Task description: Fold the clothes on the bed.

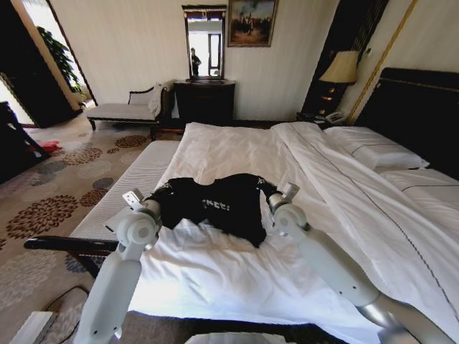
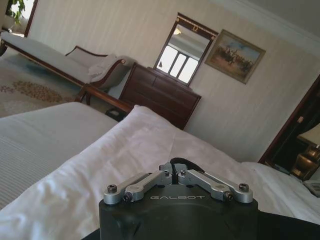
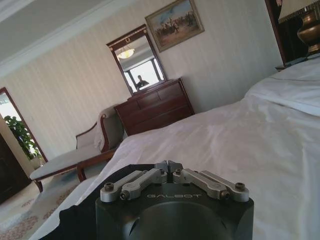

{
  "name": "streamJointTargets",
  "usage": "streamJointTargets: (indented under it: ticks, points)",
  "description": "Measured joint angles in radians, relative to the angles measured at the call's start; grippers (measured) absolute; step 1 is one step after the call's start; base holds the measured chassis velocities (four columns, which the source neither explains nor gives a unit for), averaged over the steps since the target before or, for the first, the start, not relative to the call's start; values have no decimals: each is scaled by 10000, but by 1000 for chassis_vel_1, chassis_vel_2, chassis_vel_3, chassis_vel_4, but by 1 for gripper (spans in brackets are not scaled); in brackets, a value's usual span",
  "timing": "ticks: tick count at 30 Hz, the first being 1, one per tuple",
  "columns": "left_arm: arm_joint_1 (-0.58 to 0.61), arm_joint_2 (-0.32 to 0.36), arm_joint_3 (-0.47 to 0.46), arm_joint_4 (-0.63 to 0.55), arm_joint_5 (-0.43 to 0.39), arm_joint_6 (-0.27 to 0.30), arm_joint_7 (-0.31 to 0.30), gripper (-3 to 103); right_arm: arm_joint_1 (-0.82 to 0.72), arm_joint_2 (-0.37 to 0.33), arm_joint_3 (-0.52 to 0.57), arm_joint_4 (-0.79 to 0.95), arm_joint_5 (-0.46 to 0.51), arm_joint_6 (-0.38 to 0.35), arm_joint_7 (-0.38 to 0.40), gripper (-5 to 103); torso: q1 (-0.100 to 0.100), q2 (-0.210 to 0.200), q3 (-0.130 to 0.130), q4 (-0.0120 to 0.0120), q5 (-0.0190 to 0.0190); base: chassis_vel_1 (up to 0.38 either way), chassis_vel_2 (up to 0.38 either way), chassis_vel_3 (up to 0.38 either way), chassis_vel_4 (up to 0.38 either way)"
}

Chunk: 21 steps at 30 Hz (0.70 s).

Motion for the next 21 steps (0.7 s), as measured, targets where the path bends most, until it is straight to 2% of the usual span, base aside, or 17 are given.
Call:
streamJointTargets:
  ticks: [6, 10, 17, 21]
  points:
    - [129, 442, -259, -369, -136, -232, 138, 0, -665, -302, 570, 555, -242, 361, -559, 0, 0, 0, 0, 0, 1, 0, 0, 0, 0]
    - [349, 482, -287, -438, -60, -241, 151, 0, -1157, -335, 650, 677, -397, 369, -598, 0, 0, 0, 0, 1, -1, 0, 0, 0, 0]
    - [964, -2, -24, -226, 521, -242, 216, 0, -2357, 201, -90, -15, -1320, 299, -273, 0, 0, 0, 1, 1, 1, 0, 0, 0, 0]
    - [1029, -252, 61, -66, 570, -240, 152, 0, -2587, 465, -377, -325, -1636, 299, -221, 0, 0, 0, 1, 0, 1, 0, 0, 0, 0]
